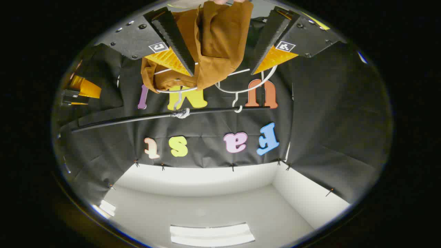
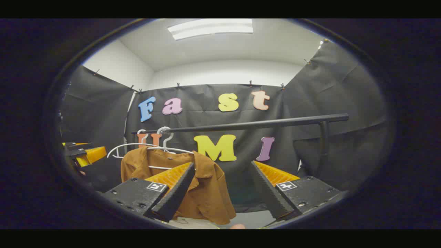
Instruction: Grasp the clothes on the hanger with both hands and then place them into the laundry hamper below.
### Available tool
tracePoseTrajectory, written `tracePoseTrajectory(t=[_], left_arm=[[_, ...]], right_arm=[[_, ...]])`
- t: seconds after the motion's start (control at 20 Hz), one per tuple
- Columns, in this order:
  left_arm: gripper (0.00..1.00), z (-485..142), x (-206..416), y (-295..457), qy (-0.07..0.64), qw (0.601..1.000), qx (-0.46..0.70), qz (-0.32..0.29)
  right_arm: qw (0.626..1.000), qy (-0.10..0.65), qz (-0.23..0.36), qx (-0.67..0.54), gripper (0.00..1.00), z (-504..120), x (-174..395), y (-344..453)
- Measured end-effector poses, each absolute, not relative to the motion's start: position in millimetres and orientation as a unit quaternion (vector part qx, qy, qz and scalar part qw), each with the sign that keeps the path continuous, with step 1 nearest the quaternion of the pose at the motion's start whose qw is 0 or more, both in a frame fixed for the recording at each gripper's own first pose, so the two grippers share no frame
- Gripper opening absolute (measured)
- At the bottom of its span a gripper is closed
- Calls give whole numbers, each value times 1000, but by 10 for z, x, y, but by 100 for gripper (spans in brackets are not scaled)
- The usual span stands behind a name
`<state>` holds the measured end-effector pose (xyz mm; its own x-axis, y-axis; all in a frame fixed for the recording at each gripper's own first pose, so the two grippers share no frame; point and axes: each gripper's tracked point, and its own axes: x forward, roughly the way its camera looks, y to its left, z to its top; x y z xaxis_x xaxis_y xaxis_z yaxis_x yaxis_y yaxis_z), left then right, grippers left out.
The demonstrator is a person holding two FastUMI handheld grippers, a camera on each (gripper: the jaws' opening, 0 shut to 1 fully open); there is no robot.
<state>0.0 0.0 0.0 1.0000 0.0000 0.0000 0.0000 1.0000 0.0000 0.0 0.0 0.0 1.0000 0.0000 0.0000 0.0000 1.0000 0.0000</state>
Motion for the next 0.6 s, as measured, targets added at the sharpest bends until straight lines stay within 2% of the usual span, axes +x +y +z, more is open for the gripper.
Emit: tracePoseTrajectory(t=[0.35, 0.4, 0.45, 0.55, 0.6], left_arm=[[100, -53, 80, -14, 2, 1000, 0, 19], [97, -40, 80, -24, 0, 1000, -2, 19], [100, -28, 83, -32, -3, 1000, -4, 20], [100, -32, 106, -56, -4, 1000, -5, 19], [96, -38, 100, -63, -3, 1000, -3, 19]], right_arm=[[1000, 7, 8, -5, 99, -83, 86, -52], [1000, 7, 7, -5, 99, -90, 95, -65], [1000, 8, 7, -5, 99, -101, 97, -89], [1000, 12, 5, -5, 99, -138, 110, -104], [1000, 15, 6, -5, 99, -165, 114, -112]])
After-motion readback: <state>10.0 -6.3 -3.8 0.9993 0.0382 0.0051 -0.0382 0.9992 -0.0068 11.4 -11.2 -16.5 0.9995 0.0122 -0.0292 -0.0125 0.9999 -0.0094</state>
